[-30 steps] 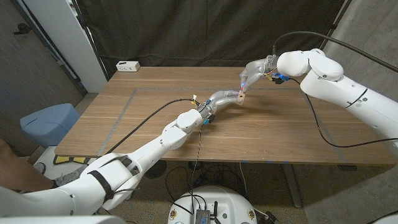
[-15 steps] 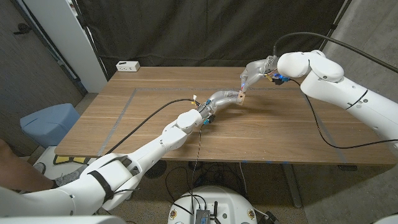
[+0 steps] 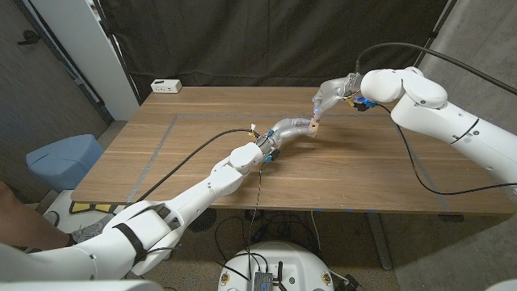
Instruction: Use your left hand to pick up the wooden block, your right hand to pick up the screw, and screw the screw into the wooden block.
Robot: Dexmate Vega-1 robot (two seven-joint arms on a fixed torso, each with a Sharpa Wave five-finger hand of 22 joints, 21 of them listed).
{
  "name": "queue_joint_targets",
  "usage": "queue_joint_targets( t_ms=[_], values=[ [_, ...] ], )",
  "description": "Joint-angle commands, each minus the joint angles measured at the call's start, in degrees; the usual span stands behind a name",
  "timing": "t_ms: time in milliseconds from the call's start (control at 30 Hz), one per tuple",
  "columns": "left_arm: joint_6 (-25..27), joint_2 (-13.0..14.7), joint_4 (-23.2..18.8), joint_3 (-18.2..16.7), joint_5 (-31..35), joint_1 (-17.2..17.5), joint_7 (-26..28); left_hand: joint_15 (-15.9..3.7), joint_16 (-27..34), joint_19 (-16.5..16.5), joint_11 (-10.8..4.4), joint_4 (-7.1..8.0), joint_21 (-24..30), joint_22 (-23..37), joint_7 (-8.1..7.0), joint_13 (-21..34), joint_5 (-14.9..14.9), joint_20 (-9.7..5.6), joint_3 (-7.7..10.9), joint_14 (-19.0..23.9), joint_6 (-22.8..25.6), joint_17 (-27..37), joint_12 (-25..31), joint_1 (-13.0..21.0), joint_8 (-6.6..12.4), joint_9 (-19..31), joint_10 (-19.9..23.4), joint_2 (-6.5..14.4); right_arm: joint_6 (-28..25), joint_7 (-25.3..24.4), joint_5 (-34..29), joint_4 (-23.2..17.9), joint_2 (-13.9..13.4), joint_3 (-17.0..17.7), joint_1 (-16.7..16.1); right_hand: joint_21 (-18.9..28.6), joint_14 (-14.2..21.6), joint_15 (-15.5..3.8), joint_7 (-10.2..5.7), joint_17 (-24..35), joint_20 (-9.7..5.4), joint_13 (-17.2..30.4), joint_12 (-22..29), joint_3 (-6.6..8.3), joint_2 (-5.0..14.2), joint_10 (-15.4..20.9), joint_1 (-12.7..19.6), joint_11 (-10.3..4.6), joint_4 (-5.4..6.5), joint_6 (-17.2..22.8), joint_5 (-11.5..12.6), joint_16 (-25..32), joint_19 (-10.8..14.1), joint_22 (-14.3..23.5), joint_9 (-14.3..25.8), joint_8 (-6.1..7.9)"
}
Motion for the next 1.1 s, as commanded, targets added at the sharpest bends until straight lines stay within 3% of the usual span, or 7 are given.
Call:
queue_joint_targets(
  t_ms=[33,1100],
  values=[
    [0.12,0.39,-0.98,-0.09,0.12,0.53,0.43,-3.12,-0.09,-0.17,0.2,0.15,0.22,0.21,-0.14,0.14,0.27,0.29,0.28,0.41,2.65,0.18,0.04,0.26,0.45,0.16,0.29,0.52,-0.63,-0.68,-0.35,-0.75,-0.28,0.09,-0.41,0.37,0.89,-2.05,0.29,0.29,-0.31,0.1,0.35,-0.07,-0.12,1.07,-1.07,0.08,0.55,1.22,-0.23,0.31,0.75,0.07,0.09,0.61],
    [-0.6,-0.2,1.0,-0.19,-0.48,-0.28,-0.69,-2.87,-0.16,-0.26,0.25,0.27,0.19,0.21,-0.15,0.16,0.32,0.45,0.45,0.21,2.31,0.23,-0.06,0.17,0.33,0.25,0.01,0.78,-1.34,-0.59,-1.46,0.42,0.7,-0.92,0.12,0.2,2.6,-1.81,1.44,0.39,-0.81,0.03,0.81,-1.05,-0.18,4.43,-5.0,0.26,1.68,5.28,-0.57,0.66,1.6,0.09,0.06,1.99]
  ],
)
